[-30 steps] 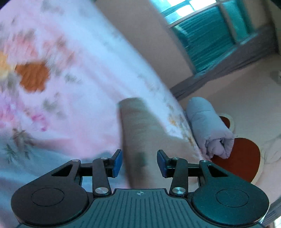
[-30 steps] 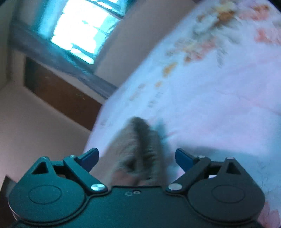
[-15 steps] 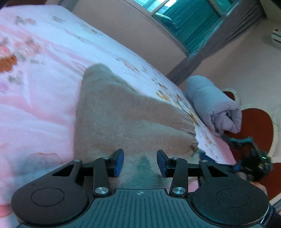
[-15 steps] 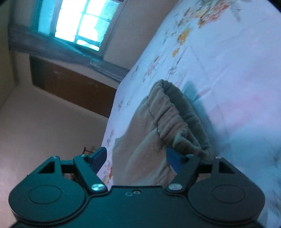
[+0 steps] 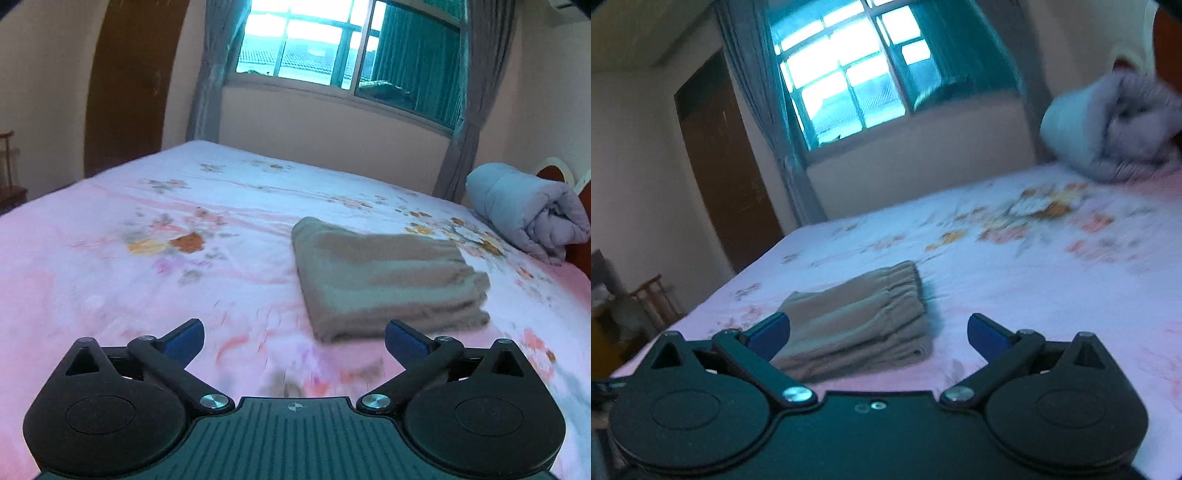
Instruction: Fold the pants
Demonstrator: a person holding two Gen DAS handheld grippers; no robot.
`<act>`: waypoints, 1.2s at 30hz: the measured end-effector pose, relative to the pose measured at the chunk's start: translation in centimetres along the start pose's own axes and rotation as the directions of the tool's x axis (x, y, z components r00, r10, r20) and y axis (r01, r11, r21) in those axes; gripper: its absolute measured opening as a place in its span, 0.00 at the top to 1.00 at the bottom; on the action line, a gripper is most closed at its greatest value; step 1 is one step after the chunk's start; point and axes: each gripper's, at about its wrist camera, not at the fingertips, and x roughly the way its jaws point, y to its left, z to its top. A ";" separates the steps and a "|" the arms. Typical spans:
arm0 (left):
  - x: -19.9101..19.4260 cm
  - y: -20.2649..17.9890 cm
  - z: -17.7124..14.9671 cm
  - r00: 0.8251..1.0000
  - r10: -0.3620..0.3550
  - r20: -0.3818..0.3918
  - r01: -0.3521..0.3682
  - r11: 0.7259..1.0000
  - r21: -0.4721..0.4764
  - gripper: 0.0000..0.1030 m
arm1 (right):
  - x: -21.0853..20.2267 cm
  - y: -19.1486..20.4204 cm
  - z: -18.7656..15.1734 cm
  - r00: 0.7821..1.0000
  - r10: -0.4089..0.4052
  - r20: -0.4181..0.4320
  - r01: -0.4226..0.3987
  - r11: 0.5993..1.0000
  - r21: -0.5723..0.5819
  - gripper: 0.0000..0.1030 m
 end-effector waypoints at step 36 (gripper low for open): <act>-20.5 -3.4 -10.5 0.993 -0.055 0.104 0.043 0.993 0.111 0.00 | -12.0 9.8 -10.6 0.996 -0.089 -0.030 0.081 0.976 -0.202 0.06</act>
